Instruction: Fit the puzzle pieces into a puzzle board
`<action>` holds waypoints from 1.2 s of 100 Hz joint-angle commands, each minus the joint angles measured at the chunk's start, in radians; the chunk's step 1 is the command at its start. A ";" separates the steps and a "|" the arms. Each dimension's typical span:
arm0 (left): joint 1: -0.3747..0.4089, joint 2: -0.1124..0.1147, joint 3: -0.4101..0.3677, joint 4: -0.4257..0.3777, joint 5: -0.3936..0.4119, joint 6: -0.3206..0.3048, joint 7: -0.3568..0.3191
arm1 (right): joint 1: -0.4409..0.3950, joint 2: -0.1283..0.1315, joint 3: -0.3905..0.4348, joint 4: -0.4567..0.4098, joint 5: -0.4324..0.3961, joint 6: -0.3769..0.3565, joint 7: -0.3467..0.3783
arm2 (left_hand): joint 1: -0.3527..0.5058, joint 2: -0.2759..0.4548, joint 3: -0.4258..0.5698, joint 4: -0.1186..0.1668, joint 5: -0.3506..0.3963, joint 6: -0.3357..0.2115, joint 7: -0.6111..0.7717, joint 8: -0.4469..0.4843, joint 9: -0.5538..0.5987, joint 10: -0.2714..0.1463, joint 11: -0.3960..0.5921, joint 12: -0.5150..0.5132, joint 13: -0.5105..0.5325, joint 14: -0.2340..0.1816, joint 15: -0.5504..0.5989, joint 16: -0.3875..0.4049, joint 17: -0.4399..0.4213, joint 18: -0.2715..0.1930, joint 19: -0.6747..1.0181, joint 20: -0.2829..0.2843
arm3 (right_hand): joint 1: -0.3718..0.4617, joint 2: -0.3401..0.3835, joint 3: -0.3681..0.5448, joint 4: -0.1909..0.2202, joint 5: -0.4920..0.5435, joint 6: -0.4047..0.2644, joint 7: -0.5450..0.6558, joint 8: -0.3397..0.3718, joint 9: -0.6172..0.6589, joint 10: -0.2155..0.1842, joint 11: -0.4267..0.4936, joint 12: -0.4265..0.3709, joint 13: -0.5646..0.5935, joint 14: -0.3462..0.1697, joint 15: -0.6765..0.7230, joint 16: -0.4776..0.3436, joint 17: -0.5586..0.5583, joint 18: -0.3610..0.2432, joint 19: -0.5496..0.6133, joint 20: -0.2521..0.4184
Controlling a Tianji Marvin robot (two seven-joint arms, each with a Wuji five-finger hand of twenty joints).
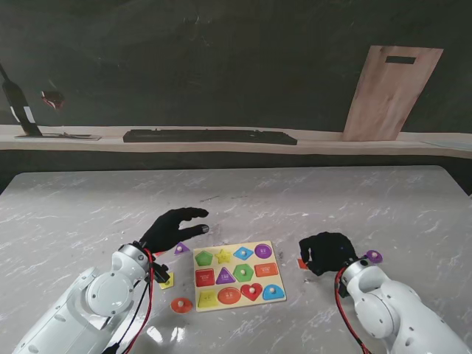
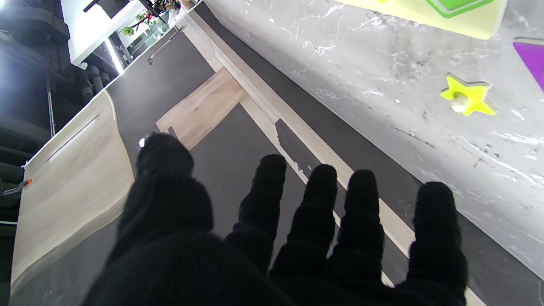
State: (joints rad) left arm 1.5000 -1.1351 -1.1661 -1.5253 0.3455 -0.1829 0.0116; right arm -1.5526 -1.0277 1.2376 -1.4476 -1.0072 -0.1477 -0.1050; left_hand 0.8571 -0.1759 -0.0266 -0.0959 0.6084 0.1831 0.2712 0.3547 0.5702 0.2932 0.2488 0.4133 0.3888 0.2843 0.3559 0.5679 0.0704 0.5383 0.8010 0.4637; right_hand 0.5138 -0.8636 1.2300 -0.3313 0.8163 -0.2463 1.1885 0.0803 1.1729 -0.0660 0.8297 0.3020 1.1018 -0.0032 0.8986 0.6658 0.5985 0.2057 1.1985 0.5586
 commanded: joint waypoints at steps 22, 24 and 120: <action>0.015 -0.001 -0.012 -0.015 -0.001 -0.007 0.011 | 0.130 -0.036 -0.168 0.066 0.042 -0.005 -0.023 | -0.007 0.030 -0.009 0.033 0.021 -0.020 -0.003 0.010 0.009 -0.001 -0.001 0.008 0.013 0.009 0.022 0.019 -0.012 -0.166 0.017 -0.001 | 0.047 0.018 0.015 0.010 0.046 -0.006 0.031 0.011 0.044 0.060 0.010 0.000 0.037 0.004 0.020 -0.009 0.008 0.027 0.042 -0.017; 0.015 -0.001 -0.012 -0.015 -0.001 -0.008 0.011 | 0.139 -0.037 -0.180 0.072 0.046 -0.006 -0.024 | -0.009 0.030 -0.010 0.033 0.020 -0.022 -0.004 0.010 0.009 -0.003 -0.002 0.008 0.012 0.008 0.021 0.019 -0.012 -0.165 0.017 -0.001 | 0.048 0.019 0.014 0.010 0.046 -0.007 0.031 0.013 0.042 0.063 0.010 0.000 0.037 0.005 0.020 -0.009 0.008 0.027 0.042 -0.018; 0.018 -0.002 -0.019 -0.014 -0.002 -0.017 0.015 | 0.258 -0.048 -0.387 0.166 0.100 0.078 -0.001 | -0.008 0.030 -0.009 0.033 0.020 -0.021 -0.003 0.011 0.007 -0.004 -0.001 0.008 0.012 0.007 0.021 0.019 -0.012 -0.167 0.017 -0.001 | 0.057 0.019 0.006 0.017 0.045 0.011 0.026 0.029 0.040 0.074 0.022 0.002 0.039 0.015 0.032 -0.011 0.014 0.039 0.058 -0.034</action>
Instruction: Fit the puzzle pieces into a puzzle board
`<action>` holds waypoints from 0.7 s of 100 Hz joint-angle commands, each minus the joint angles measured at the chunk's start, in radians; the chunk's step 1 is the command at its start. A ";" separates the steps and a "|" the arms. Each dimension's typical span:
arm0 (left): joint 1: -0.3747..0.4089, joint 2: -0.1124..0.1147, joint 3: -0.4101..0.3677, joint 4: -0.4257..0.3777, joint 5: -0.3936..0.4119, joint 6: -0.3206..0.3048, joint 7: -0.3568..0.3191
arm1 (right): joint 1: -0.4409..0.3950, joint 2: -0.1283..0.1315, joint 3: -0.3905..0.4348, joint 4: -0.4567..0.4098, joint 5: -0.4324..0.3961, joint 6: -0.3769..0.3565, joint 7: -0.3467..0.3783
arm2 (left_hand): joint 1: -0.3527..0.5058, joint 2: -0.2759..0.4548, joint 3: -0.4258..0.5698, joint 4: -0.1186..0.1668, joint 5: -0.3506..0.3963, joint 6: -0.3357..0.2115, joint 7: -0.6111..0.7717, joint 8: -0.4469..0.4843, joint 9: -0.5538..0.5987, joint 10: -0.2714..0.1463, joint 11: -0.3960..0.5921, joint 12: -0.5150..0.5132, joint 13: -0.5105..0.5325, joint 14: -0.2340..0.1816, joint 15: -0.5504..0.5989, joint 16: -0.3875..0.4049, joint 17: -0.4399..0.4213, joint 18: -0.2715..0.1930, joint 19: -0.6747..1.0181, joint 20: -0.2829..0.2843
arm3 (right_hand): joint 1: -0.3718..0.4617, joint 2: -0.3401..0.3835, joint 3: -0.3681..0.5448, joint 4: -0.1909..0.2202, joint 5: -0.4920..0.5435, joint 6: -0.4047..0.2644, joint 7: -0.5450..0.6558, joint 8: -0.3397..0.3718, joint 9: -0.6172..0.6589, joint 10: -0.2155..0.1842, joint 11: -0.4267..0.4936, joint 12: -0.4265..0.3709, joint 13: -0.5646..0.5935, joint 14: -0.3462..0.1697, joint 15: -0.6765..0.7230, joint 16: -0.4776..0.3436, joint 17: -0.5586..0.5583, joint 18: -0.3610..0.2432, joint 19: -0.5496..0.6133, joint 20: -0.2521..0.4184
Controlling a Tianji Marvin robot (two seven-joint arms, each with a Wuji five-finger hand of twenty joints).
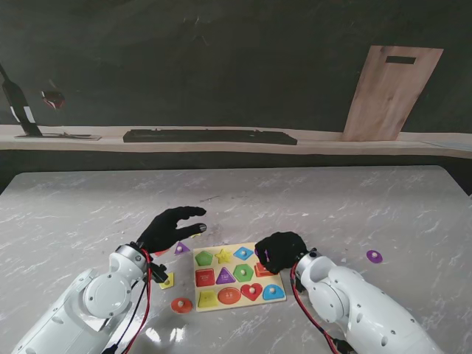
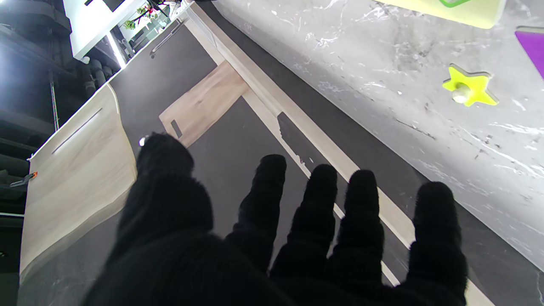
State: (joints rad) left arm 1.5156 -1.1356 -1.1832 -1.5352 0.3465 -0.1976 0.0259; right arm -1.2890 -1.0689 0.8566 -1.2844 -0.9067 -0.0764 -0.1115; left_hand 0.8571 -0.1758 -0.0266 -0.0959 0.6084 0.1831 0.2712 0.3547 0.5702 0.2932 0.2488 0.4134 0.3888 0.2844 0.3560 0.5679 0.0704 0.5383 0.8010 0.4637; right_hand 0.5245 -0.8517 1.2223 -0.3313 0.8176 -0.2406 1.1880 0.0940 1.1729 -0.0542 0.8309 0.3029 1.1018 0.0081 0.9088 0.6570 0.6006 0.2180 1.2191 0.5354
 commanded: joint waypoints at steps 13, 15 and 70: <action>0.002 -0.001 -0.001 -0.003 -0.003 -0.002 0.000 | -0.009 -0.008 -0.010 0.003 0.005 0.015 0.008 | -0.008 0.030 -0.009 0.033 0.020 -0.022 -0.004 0.010 0.008 -0.004 -0.001 0.008 0.012 0.008 0.021 0.019 -0.012 -0.167 0.017 -0.001 | 0.047 0.004 0.014 0.018 0.045 0.010 0.025 0.015 0.041 0.065 0.021 0.000 0.042 0.006 0.024 -0.003 0.013 0.028 0.039 -0.012; 0.002 -0.001 0.000 -0.003 -0.003 -0.001 0.000 | -0.011 -0.007 -0.011 0.002 0.005 0.015 0.009 | -0.009 0.030 -0.009 0.033 0.019 -0.020 -0.004 0.010 0.008 -0.002 -0.001 0.008 0.013 0.007 0.022 0.019 -0.012 -0.167 0.017 -0.001 | 0.046 0.004 0.014 0.018 0.046 0.011 0.025 0.015 0.042 0.064 0.021 0.000 0.042 0.006 0.024 -0.003 0.012 0.029 0.040 -0.012; 0.004 -0.001 -0.003 -0.004 0.000 -0.005 0.002 | -0.002 0.013 -0.043 -0.001 -0.069 -0.026 0.023 | -0.009 0.030 -0.009 0.033 0.021 -0.022 -0.004 0.011 0.010 -0.004 -0.001 0.008 0.013 0.007 0.021 0.019 -0.012 -0.166 0.017 -0.001 | 0.044 0.009 0.021 0.035 0.023 -0.035 0.025 0.044 0.012 0.045 0.027 0.010 0.013 -0.002 0.017 -0.005 -0.003 0.025 0.038 -0.022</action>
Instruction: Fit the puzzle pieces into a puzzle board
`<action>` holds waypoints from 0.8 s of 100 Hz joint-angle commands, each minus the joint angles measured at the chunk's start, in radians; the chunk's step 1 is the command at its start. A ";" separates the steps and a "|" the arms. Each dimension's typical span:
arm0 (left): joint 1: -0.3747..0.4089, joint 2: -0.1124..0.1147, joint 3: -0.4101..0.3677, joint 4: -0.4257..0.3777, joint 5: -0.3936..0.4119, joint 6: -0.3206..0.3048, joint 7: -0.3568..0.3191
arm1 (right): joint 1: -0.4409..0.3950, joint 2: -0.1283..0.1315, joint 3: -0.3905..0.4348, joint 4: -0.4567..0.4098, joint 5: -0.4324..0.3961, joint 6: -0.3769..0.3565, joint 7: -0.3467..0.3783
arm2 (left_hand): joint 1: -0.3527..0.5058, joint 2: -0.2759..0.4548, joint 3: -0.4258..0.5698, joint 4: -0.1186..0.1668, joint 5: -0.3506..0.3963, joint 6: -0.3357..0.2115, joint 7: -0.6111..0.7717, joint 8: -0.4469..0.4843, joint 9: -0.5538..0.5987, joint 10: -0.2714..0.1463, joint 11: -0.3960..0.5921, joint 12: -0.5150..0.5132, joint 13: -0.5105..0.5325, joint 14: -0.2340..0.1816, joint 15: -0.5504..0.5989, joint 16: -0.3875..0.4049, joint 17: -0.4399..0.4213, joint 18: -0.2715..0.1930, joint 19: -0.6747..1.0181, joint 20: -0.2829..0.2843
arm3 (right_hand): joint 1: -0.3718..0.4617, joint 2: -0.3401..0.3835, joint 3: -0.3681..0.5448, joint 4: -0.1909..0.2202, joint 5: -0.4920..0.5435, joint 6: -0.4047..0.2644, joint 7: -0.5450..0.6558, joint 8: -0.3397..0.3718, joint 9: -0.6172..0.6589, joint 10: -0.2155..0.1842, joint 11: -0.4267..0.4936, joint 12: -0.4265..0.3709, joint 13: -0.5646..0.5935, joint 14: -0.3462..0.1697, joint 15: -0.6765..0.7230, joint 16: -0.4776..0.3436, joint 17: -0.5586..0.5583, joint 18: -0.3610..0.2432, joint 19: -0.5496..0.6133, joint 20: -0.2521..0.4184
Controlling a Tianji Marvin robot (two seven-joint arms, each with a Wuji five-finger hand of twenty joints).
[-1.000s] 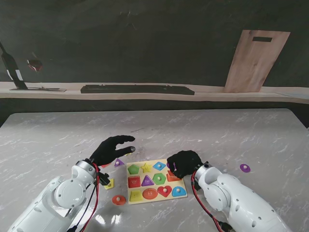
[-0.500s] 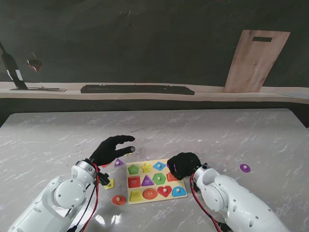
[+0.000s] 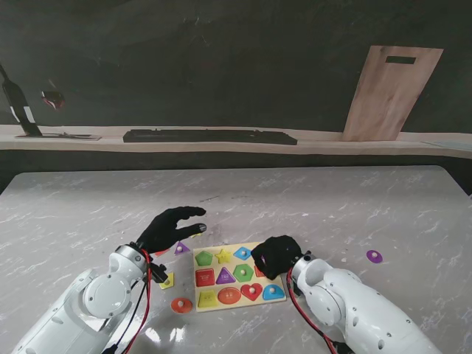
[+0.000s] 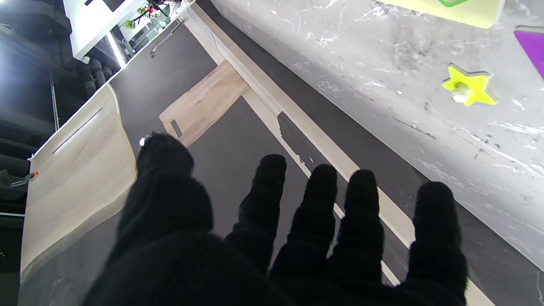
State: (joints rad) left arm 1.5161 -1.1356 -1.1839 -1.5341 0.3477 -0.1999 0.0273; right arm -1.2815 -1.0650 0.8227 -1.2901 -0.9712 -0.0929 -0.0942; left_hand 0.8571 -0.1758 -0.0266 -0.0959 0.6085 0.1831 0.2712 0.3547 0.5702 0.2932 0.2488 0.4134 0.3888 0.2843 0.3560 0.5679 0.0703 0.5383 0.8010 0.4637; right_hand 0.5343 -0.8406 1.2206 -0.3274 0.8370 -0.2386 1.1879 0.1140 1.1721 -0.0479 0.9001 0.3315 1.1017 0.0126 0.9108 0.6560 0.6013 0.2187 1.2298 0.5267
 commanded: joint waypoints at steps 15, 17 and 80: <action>0.002 0.000 -0.001 -0.004 -0.003 -0.002 -0.003 | -0.005 0.016 -0.011 0.008 -0.035 -0.020 -0.001 | -0.009 0.031 -0.009 0.033 0.019 -0.021 -0.005 0.010 0.008 -0.005 -0.002 0.008 0.012 0.006 0.021 0.019 -0.012 -0.167 0.017 -0.001 | 0.034 0.007 0.028 0.054 -0.019 -0.079 0.024 0.060 -0.016 0.020 -0.034 -0.005 -0.005 -0.014 0.010 -0.002 -0.008 0.018 0.025 -0.017; 0.002 0.000 -0.001 -0.004 -0.003 -0.002 -0.003 | -0.005 0.016 -0.011 0.008 -0.037 -0.021 -0.002 | -0.009 0.031 -0.009 0.033 0.020 -0.021 -0.004 0.011 0.009 -0.004 -0.001 0.008 0.012 0.007 0.021 0.019 -0.012 -0.167 0.017 -0.001 | 0.033 0.006 0.028 0.056 -0.020 -0.084 0.024 0.063 -0.018 0.018 -0.034 -0.004 -0.006 -0.016 0.009 -0.002 -0.008 0.017 0.024 -0.018; 0.002 -0.001 -0.002 -0.001 -0.002 -0.003 0.000 | -0.025 0.042 0.034 -0.006 -0.133 -0.111 -0.011 | -0.008 0.030 -0.009 0.033 0.021 -0.021 -0.003 0.011 0.011 -0.002 0.000 0.009 0.014 0.008 0.022 0.019 -0.012 -0.167 0.017 -0.001 | 0.012 -0.023 0.012 0.031 -0.383 -0.113 -0.215 0.227 -0.183 -0.034 0.042 0.054 -0.104 -0.034 0.057 0.031 -0.085 0.000 0.003 0.027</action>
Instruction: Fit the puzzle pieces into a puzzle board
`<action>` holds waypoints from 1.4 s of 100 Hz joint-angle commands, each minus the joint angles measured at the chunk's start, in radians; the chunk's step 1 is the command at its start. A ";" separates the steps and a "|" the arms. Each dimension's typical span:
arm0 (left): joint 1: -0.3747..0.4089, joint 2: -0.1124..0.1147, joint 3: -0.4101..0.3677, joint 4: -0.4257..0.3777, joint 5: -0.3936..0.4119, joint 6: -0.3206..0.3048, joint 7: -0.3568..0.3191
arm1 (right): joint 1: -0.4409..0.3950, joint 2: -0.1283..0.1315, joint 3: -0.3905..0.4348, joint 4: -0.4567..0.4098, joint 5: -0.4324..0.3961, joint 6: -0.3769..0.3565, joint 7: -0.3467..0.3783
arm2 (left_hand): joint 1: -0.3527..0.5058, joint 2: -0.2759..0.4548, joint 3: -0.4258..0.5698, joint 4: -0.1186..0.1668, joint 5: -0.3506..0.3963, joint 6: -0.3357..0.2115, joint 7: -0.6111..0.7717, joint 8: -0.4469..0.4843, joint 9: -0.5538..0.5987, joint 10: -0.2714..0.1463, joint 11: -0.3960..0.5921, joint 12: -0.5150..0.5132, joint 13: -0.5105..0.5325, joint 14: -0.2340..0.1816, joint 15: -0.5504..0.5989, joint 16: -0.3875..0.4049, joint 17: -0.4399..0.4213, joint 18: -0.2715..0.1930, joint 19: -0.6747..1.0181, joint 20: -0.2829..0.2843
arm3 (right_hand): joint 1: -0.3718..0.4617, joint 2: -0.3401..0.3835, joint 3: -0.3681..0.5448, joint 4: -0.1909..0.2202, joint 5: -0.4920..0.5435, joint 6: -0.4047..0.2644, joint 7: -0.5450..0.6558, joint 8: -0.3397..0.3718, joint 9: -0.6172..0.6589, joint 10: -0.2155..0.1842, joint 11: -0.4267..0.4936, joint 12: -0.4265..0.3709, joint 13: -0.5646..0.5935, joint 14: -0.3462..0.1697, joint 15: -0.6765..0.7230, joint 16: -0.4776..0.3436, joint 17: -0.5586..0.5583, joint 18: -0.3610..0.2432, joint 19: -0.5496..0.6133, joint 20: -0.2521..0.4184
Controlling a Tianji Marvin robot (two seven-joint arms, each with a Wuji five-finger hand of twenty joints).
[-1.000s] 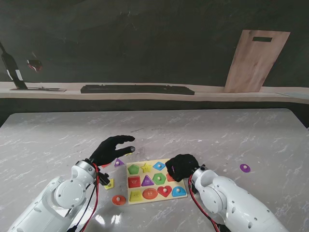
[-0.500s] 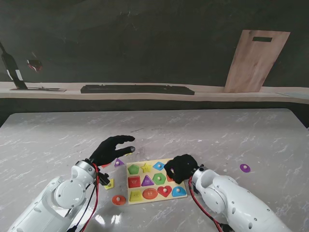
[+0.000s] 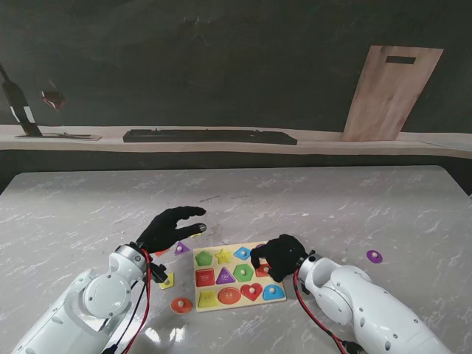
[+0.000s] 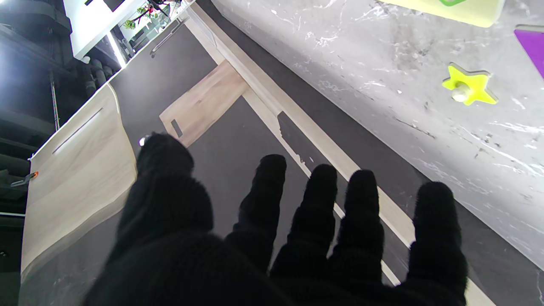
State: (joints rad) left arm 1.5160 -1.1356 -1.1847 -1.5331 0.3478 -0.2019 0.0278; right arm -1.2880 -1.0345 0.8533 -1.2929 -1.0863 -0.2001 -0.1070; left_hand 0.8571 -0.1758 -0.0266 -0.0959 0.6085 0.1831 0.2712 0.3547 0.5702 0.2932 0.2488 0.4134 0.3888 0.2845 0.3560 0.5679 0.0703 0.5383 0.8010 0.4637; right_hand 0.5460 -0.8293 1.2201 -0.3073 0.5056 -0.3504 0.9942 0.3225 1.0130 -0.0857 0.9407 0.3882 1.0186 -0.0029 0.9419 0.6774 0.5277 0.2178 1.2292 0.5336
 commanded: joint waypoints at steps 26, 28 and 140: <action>0.002 -0.001 -0.001 -0.002 -0.001 -0.002 -0.001 | -0.097 0.012 0.116 -0.062 -0.053 -0.012 -0.025 | -0.008 0.031 -0.009 0.033 0.020 -0.021 -0.004 0.010 0.011 -0.003 -0.001 0.009 0.013 0.008 0.022 0.019 -0.012 -0.166 0.017 -0.002 | -0.170 0.021 0.005 0.108 -0.153 0.026 -0.060 0.043 -0.088 -0.003 0.058 0.026 -0.034 -0.020 0.038 0.014 -0.019 -0.003 -0.002 0.026; 0.003 -0.001 -0.002 -0.002 -0.001 -0.002 -0.001 | -0.105 0.011 0.130 -0.069 -0.055 -0.014 -0.028 | -0.008 0.031 -0.009 0.033 0.020 -0.021 -0.004 0.010 0.011 -0.003 -0.001 0.009 0.013 0.008 0.022 0.019 -0.011 -0.166 0.017 -0.001 | -0.186 0.032 0.001 0.135 -0.153 0.029 -0.061 0.044 -0.091 -0.003 0.060 0.035 -0.035 -0.019 0.039 0.015 -0.021 -0.003 -0.003 0.027; -0.028 -0.003 0.033 0.019 -0.024 0.019 -0.017 | -0.154 0.047 0.494 -0.010 -0.303 0.314 0.272 | -0.008 0.031 -0.009 0.033 0.021 -0.022 -0.003 0.010 0.011 -0.003 0.000 0.009 0.013 0.007 0.023 0.020 -0.012 -0.167 0.018 -0.001 | -0.378 0.251 -0.201 0.172 0.269 0.153 0.030 0.212 -0.030 0.096 0.103 0.075 0.013 0.081 0.163 0.085 0.023 0.088 0.079 0.085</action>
State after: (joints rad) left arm 1.4897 -1.1363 -1.1548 -1.5138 0.3290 -0.1839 0.0136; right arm -1.4478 -0.9840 1.3490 -1.3176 -1.3945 0.1066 0.1577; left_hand 0.8571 -0.1756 -0.0266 -0.0959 0.6085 0.1831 0.2712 0.3547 0.5702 0.2932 0.2488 0.4134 0.3888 0.2846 0.3560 0.5680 0.0703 0.5383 0.8010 0.4637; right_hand 0.1948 -0.5825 1.0307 -0.1479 0.7255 -0.2046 1.0391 0.5286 0.9516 -0.0219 1.0241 0.4640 1.0035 0.0453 1.0720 0.7474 0.5396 0.2577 1.2721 0.5881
